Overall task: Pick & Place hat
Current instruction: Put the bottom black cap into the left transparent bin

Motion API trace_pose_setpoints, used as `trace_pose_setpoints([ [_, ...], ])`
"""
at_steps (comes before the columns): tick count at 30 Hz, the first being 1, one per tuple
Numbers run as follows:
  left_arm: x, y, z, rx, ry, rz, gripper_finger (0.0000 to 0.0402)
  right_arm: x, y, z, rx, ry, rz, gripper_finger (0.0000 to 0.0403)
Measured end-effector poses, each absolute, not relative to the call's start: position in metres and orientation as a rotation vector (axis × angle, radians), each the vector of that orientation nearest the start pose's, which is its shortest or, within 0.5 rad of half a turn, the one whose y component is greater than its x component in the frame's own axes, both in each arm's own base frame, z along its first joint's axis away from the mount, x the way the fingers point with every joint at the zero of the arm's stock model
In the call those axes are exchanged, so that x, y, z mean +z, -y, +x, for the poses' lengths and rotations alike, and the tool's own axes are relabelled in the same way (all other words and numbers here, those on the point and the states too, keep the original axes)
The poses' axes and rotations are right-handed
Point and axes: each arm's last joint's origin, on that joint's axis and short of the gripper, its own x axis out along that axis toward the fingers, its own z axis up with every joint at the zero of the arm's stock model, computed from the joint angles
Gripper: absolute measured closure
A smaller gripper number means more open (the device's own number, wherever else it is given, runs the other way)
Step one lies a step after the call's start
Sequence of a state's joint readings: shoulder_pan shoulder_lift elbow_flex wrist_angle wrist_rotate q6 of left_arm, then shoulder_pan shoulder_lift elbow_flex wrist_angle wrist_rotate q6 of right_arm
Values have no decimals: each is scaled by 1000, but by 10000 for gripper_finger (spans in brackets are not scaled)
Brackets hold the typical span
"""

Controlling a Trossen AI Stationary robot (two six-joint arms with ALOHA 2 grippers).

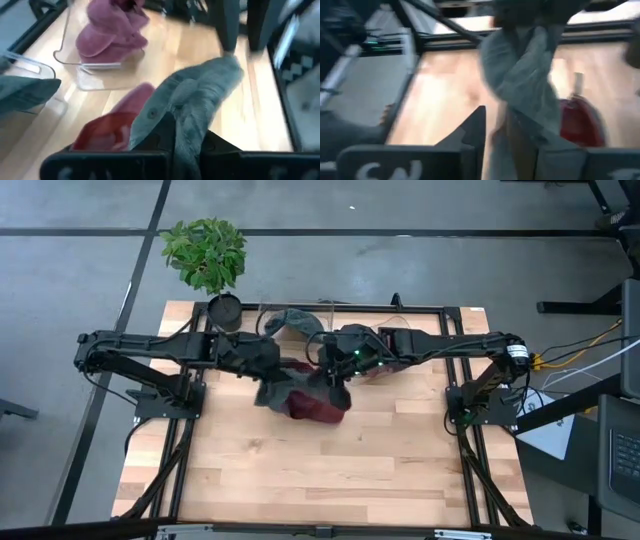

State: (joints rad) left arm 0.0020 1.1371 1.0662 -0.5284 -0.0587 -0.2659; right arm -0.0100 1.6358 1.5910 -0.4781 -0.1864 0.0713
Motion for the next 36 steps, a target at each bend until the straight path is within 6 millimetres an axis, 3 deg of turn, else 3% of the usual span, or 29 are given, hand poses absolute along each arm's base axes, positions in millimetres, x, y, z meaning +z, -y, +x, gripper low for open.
trace_pose_setpoints([
  [5,346,14,221,-11,-671,-34,396,386,6,358,245,-448,147,287],
  [11,379,33,218,-164,-518,135,397,398,15,360,254,-330,157,242],
  [18,400,46,216,-274,-411,149,398,401,12,370,473,-245,263,161],
  [26,414,51,220,-289,-238,216,398,399,12,381,534,-196,293,61],
  [36,427,39,227,-209,-91,303,398,403,9,384,651,-121,253,45],
])
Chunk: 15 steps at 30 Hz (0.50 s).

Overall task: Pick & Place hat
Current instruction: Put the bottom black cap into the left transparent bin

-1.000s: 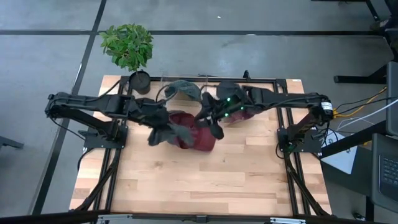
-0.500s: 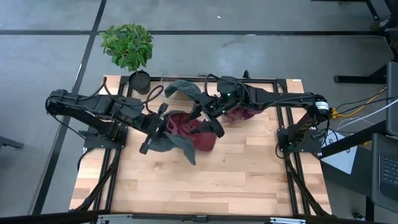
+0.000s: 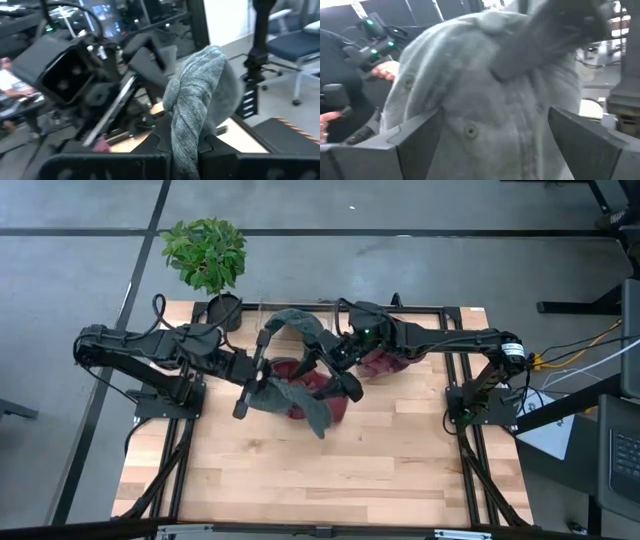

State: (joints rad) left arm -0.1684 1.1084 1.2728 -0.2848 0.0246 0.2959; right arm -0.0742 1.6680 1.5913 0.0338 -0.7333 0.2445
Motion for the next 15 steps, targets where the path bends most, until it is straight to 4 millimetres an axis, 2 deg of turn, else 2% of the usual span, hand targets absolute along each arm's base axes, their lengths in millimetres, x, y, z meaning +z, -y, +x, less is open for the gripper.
trace_pose_setpoints([
  [4,428,33,228,-153,-90,326,398,405,9,384,673,-108,256,56],
  [7,428,30,229,-119,-91,328,398,405,9,384,688,-112,263,89],
  [10,430,28,229,-112,-76,333,398,405,9,384,691,-112,261,141],
  [15,429,27,231,-81,-86,334,395,404,9,384,687,-118,263,253],
])
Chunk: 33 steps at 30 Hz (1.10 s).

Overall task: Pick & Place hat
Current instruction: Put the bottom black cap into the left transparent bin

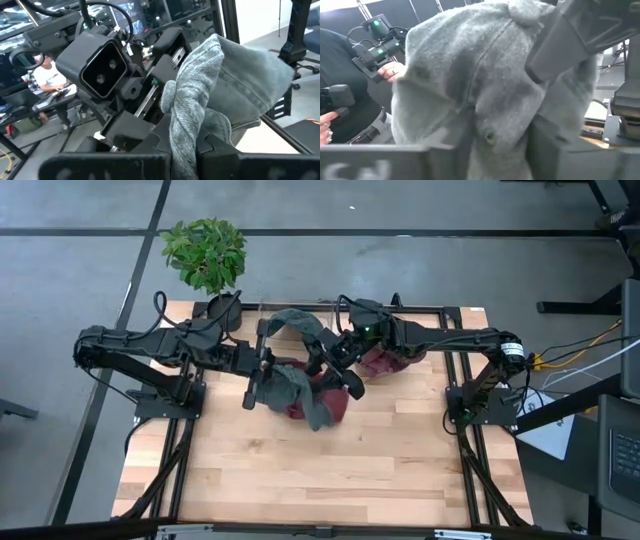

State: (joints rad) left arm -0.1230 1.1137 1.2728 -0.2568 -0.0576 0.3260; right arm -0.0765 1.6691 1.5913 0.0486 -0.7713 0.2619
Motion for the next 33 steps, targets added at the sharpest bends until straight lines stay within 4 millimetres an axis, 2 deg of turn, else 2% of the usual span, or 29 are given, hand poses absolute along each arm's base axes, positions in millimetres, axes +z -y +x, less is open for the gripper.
trace_pose_setpoints([
  [6,429,27,231,-80,-87,311,392,403,9,384,681,-127,262,374],
  [8,429,27,231,-79,-91,290,390,402,11,384,677,-133,260,389],
  [12,428,27,231,-70,-102,224,382,399,13,383,675,-159,257,380],
  [16,424,26,229,-44,-150,117,365,393,13,382,681,-216,257,390],
  [23,412,25,223,-23,-288,-8,304,376,16,378,665,-377,283,388],
  [28,412,31,220,-54,-300,4,260,361,20,373,526,-511,240,389],
  [33,410,33,219,-64,-323,9,233,355,24,372,386,-550,90,389],
])
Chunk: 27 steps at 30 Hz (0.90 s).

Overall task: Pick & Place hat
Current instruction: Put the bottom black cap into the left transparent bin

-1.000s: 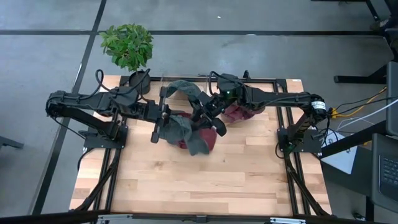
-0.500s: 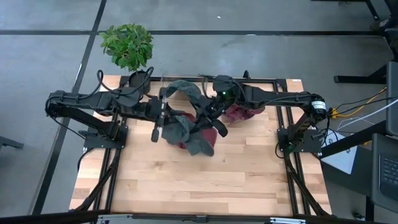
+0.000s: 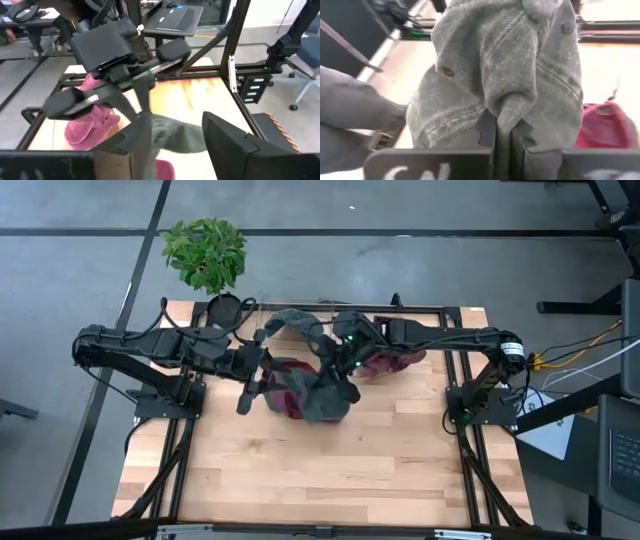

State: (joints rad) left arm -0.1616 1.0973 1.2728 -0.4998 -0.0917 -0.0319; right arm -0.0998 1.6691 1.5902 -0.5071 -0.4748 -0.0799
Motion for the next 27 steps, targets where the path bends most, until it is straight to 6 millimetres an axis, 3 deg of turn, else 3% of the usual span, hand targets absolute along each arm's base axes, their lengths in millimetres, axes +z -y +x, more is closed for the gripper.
trace_pose_setpoints([
  [9,403,33,223,-61,-372,117,227,355,25,372,389,-534,-19,390],
  [14,391,35,236,-74,-434,258,226,355,25,372,389,-533,-23,390],
  [27,390,29,240,90,-472,566,226,355,25,372,386,-536,-20,390],
])
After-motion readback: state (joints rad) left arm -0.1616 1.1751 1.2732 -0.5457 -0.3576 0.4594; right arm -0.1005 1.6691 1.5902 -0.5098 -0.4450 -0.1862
